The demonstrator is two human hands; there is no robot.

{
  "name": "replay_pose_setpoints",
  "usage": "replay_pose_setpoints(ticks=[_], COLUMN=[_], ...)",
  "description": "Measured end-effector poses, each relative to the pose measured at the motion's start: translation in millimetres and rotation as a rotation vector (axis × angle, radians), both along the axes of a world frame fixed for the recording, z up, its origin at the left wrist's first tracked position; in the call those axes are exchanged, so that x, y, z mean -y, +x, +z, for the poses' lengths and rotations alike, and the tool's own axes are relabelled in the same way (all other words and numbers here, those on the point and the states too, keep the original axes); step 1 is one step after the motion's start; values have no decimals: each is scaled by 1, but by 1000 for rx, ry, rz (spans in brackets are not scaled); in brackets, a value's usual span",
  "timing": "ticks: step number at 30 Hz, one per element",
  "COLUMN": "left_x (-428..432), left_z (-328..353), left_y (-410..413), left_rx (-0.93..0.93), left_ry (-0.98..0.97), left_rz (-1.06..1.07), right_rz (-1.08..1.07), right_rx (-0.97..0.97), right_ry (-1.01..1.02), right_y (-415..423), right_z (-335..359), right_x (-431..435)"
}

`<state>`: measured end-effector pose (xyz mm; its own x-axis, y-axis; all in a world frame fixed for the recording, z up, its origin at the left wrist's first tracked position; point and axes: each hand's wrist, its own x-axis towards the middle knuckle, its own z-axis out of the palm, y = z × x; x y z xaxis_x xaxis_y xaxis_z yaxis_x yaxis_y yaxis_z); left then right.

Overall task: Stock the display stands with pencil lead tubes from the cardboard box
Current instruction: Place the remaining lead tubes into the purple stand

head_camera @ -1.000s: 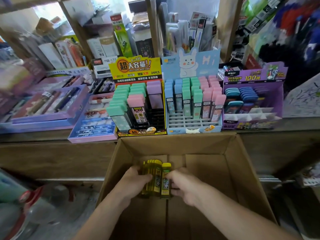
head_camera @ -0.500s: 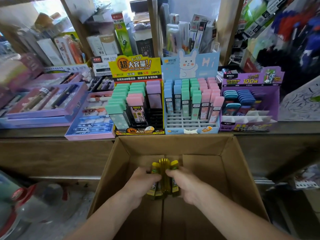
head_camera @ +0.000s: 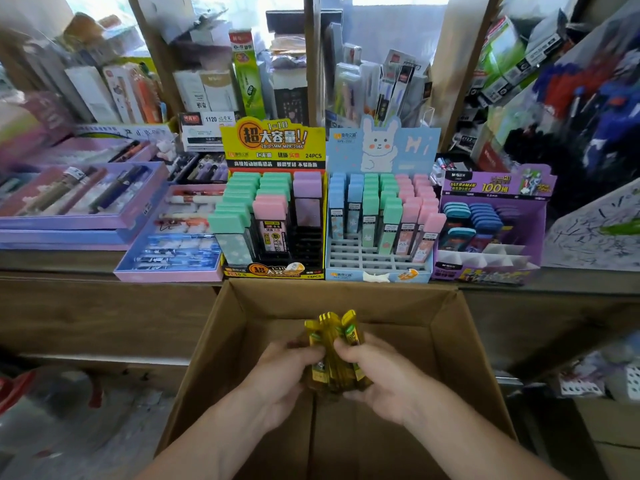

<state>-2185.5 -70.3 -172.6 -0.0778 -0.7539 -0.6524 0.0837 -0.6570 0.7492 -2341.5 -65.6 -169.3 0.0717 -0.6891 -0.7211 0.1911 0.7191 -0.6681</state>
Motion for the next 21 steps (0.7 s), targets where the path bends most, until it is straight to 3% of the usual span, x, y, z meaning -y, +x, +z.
replay_pose_setpoints(ticks=[9, 15, 21], left_x=[-11, -14, -12], left_z=[36, 54, 58], left_y=[-37, -52, -58], left_rx=[-300, -542, -540], left_ry=[-12, 54, 24], left_rz=[-20, -15, 7], right_rz=[8, 111, 218], right_rx=[27, -196, -257], right_ry=[-167, -455, -574], right_y=[-32, -45, -52], right_z=[39, 55, 56], right_x=[-16, -22, -23])
